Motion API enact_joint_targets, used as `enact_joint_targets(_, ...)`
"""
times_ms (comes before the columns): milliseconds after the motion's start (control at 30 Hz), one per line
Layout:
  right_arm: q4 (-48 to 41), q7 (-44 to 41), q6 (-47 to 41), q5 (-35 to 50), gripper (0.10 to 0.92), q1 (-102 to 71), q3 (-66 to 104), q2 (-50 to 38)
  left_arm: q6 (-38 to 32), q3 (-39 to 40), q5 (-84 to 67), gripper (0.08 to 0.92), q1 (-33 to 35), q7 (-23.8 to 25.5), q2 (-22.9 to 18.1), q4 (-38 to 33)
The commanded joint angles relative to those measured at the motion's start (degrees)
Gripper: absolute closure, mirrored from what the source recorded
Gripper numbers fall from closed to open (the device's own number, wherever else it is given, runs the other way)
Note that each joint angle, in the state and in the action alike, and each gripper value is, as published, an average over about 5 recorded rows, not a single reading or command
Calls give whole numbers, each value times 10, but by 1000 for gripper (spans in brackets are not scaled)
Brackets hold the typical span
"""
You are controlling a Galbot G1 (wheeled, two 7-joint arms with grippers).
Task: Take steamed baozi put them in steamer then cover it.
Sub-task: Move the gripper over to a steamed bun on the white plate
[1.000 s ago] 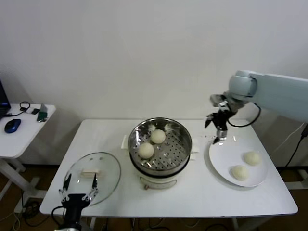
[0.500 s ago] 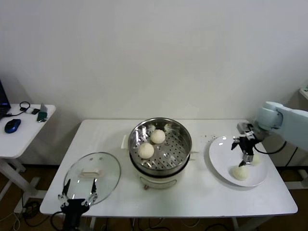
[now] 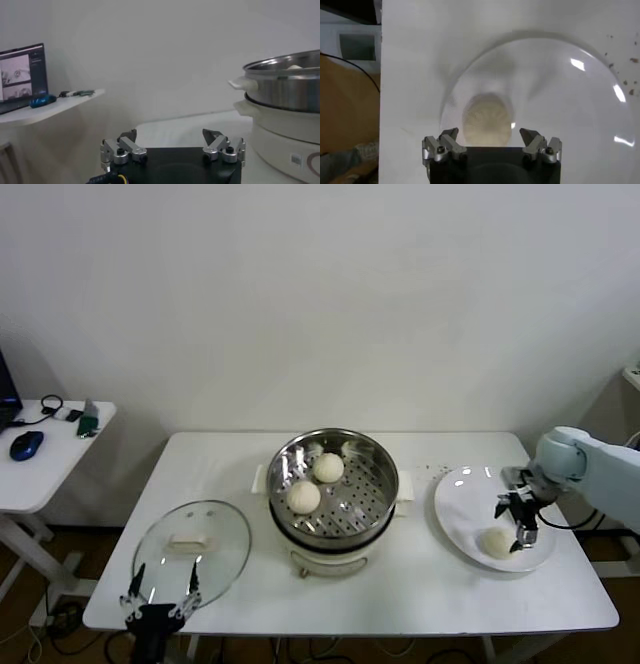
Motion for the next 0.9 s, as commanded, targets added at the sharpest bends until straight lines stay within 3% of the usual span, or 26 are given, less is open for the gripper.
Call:
enact_joint_targets(33,-49,1,6,-30,203,-53,43,25,0,-1,0,177,-1,0,-1,4)
enact_joint_targets(400,-75,-9,14,-39,208,-61,50,52,0,-4,0,177,-3,-1,-1,10)
enact_joint_targets(900,-63,-23,27,-6,319,8,-12,52,0,-5,-2,177,-2,-3,-4,3)
